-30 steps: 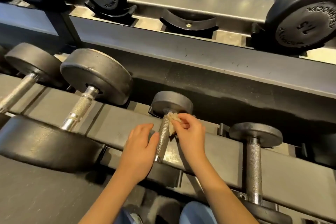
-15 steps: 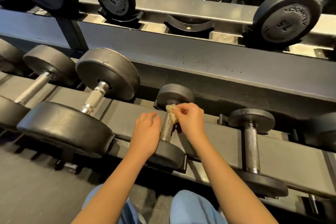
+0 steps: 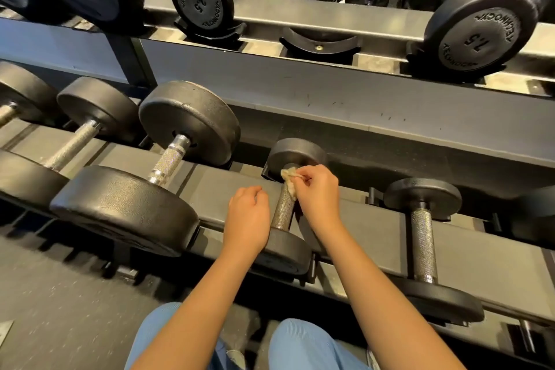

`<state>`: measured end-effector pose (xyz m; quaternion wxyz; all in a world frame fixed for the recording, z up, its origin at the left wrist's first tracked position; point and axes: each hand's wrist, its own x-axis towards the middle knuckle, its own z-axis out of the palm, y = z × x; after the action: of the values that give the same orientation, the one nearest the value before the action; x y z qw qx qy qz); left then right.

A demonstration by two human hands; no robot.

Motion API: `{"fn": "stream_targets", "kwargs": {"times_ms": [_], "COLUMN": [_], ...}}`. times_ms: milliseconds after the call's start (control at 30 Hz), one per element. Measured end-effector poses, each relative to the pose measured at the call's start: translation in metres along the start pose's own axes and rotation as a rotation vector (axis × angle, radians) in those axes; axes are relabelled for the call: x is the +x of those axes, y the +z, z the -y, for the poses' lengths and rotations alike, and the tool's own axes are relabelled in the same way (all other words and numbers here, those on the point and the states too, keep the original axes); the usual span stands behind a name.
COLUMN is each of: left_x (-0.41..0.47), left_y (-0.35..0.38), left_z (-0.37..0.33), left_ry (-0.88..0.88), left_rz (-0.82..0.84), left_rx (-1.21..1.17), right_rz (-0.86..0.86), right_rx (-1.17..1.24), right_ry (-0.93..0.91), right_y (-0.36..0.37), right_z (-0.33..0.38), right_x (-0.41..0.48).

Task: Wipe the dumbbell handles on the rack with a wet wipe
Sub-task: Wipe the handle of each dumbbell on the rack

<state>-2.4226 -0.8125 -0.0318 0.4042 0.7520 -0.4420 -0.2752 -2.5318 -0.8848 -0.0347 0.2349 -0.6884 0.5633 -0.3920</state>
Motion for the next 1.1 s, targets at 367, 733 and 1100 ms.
{"fn": "stream_targets", "kwargs": {"times_ms": [367,733,1100], "left_x": [0.0,-0.002,-0.004], "left_y": [0.0,-0.002,-0.001], "left_z": [0.0,-0.001,0.001], "left_ry": [-0.019,-0.019,-0.002], "left_rz": [-0.008,-0.041,-0.064], "left_rx": [0.0,-0.002,-0.005], "right_rz": [0.183,0.396,0.12], "right_rx": [-0.002,-0.028,-0.114], "right_ry": [-0.064,-0.116,-0.066], "right_y": [-0.01,-0.015,-0.005], "right_z": [-0.003,-0.003,-0.003], "right_x": [-0.025,-0.033,-0.029]}}
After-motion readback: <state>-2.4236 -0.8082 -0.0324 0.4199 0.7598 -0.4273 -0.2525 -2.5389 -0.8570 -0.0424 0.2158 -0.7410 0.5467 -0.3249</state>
